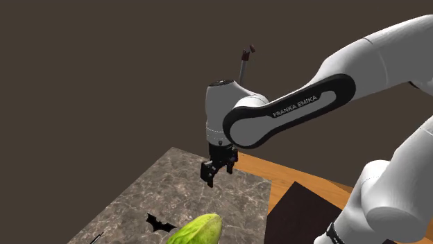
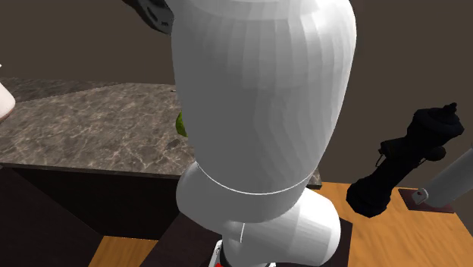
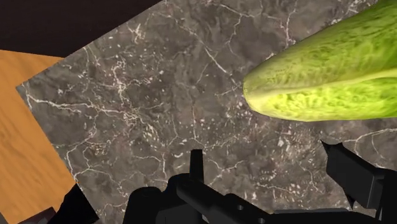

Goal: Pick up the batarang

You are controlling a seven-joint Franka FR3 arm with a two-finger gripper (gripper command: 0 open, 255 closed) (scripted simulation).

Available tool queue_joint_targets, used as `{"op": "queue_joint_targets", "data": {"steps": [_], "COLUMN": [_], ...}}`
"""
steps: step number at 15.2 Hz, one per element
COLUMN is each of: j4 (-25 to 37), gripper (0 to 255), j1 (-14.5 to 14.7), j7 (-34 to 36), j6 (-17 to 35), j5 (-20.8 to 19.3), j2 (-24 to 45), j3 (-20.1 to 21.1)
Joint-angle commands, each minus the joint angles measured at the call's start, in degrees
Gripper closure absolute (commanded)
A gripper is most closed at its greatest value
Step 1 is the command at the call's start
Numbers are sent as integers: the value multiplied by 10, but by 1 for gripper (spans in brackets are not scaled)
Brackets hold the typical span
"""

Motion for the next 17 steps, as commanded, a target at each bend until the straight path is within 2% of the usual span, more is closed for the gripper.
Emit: {"op": "queue_joint_targets", "data": {"steps": [1, 8, 17], "j4": [21, 127, 321], "gripper": [0, 0, 0], "j1": [5, 36, 112], "j7": [32, 135, 230], "j6": [25, 73, 79], "j5": [-12, -81, -152], "j2": [45, 206, 410], "j3": [13, 27, -1]}}
